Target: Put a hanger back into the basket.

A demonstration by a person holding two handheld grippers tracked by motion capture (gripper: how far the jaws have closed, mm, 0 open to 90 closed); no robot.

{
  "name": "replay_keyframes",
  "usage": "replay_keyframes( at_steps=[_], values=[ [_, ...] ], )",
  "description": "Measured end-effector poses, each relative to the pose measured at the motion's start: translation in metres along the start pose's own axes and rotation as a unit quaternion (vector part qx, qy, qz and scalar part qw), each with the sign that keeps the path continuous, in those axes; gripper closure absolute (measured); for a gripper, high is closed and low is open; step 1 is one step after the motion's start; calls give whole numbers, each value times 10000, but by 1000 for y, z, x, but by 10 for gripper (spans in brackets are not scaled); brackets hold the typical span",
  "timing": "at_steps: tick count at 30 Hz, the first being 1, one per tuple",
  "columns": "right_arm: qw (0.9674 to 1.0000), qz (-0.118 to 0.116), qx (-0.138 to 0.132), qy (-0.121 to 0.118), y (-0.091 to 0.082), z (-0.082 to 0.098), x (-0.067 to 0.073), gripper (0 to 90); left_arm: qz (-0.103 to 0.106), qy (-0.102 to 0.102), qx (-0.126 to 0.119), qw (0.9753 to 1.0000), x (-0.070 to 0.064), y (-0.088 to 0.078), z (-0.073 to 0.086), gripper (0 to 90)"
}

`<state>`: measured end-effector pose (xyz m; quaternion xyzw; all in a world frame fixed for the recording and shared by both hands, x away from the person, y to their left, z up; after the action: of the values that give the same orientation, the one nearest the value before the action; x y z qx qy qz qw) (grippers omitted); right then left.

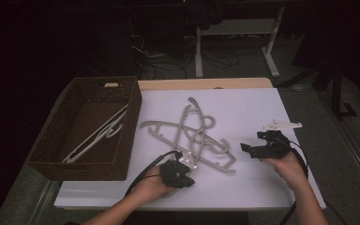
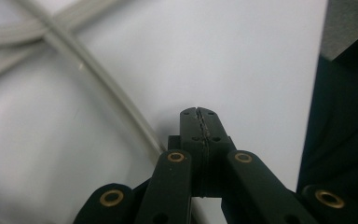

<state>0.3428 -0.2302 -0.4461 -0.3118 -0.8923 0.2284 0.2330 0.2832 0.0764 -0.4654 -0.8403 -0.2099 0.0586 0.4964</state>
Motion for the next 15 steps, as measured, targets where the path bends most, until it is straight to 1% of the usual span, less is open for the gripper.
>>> replay_keyframes(
  at_steps=[2,4,5,7,8,11,13,14,15],
  values=[
    [10000,7,6,-9,0,0,0,129,-61,-76,51,9999,5,-3,10,900],
    [10000,7,13,-14,0,0,1,129,-104,-160,52,9998,8,-7,18,900],
    [10000,5,14,-22,1,0,1,129,-124,-207,66,9997,10,-9,21,900],
    [10000,7,24,-18,1,0,1,130,-224,-208,85,9995,12,-12,25,900],
    [10000,8,23,-19,1,0,1,129,-247,-253,79,9993,13,-13,27,900],
    [10000,13,36,-26,2,0,2,129,-165,-392,-91,9991,14,-17,25,886],
    [10000,12,51,-43,2,0,2,129,-261,-419,-278,9984,16,-22,19,813],
    [10000,14,55,-49,3,0,2,130,-344,-457,-372,9977,19,-25,15,791],
    [10000,13,61,-52,3,0,2,129,-445,-529,-473,9965,21,-27,11,735]
  ],
)
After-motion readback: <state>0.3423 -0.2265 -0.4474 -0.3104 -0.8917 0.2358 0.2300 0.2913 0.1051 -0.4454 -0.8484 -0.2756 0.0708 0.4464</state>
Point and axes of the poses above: each handheld gripper's, and its own axes: y roughly forward along the jaws, z roughly out of its underside, x roughly to its left, the point moved 3 cm from there along y, roughly forward along the jaws, and after that the axes turned 15 degrees about -z, right-handed, at the moved point
